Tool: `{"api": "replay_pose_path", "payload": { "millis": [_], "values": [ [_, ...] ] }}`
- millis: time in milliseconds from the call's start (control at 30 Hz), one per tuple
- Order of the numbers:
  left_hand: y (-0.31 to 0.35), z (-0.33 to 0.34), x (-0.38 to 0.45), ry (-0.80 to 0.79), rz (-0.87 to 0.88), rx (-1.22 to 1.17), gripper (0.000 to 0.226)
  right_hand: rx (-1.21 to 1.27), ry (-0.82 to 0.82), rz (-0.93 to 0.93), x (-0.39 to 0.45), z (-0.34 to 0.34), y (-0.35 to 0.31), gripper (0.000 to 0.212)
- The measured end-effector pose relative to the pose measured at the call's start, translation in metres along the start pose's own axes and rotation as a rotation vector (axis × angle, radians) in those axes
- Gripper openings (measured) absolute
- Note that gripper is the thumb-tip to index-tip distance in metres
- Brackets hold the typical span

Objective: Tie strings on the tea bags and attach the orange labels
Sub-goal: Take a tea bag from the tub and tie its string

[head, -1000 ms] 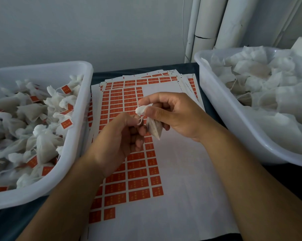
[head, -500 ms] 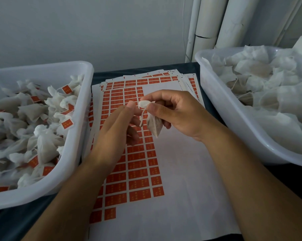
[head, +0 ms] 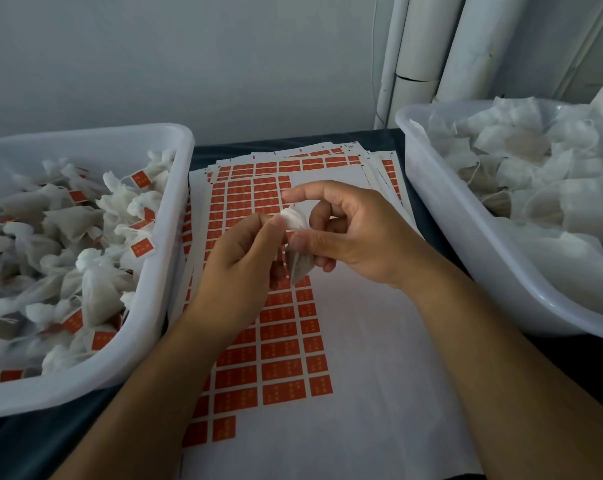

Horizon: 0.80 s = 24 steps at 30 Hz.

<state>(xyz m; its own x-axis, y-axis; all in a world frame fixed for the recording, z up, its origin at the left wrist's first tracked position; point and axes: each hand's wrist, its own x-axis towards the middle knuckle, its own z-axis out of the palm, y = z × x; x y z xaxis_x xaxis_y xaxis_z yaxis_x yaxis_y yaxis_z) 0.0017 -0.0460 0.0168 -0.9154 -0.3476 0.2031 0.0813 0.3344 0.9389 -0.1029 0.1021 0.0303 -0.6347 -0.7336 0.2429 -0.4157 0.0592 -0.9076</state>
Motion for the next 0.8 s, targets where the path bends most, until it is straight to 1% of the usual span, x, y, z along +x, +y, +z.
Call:
{"api": "replay_pose_path", "payload": {
  "millis": [67, 167, 333, 400, 467, 567, 633, 733, 800],
  "values": [
    [0.001, -0.001, -0.001, -0.018, -0.107, -0.078, 0.034, 0.006, 0.012, -0.015, 0.000, 0.000, 0.000, 0.056],
    [0.003, -0.005, -0.001, -0.058, -0.220, -0.295, 0.038, 0.078, 0.040, -0.044, 0.001, -0.001, -0.001, 0.062],
    [0.006, -0.008, 0.001, -0.070, -0.252, -0.570, 0.032, 0.105, 0.089, -0.087, 0.001, -0.002, -0.002, 0.051],
    [0.005, -0.009, 0.003, -0.060, -0.236, -0.650, 0.035, 0.104, 0.114, -0.101, 0.001, -0.004, -0.002, 0.045],
    [0.004, -0.008, 0.004, -0.055, -0.211, -0.697, 0.039, 0.083, 0.138, -0.118, 0.001, -0.007, -0.003, 0.042],
    [0.004, -0.006, 0.004, -0.055, -0.210, -0.747, 0.040, 0.062, 0.138, -0.119, 0.000, -0.008, -0.003, 0.041],
    [0.004, -0.006, 0.004, -0.046, -0.235, -0.757, 0.041, 0.040, 0.094, -0.101, -0.001, -0.008, -0.003, 0.045],
    [0.003, -0.007, 0.004, -0.034, -0.245, -0.740, 0.042, -0.070, 0.016, -0.067, -0.002, -0.002, -0.003, 0.054],
    [0.003, -0.008, 0.004, -0.033, -0.237, -0.727, 0.042, -0.149, -0.008, -0.050, -0.003, 0.003, -0.003, 0.054]
  ]
}}
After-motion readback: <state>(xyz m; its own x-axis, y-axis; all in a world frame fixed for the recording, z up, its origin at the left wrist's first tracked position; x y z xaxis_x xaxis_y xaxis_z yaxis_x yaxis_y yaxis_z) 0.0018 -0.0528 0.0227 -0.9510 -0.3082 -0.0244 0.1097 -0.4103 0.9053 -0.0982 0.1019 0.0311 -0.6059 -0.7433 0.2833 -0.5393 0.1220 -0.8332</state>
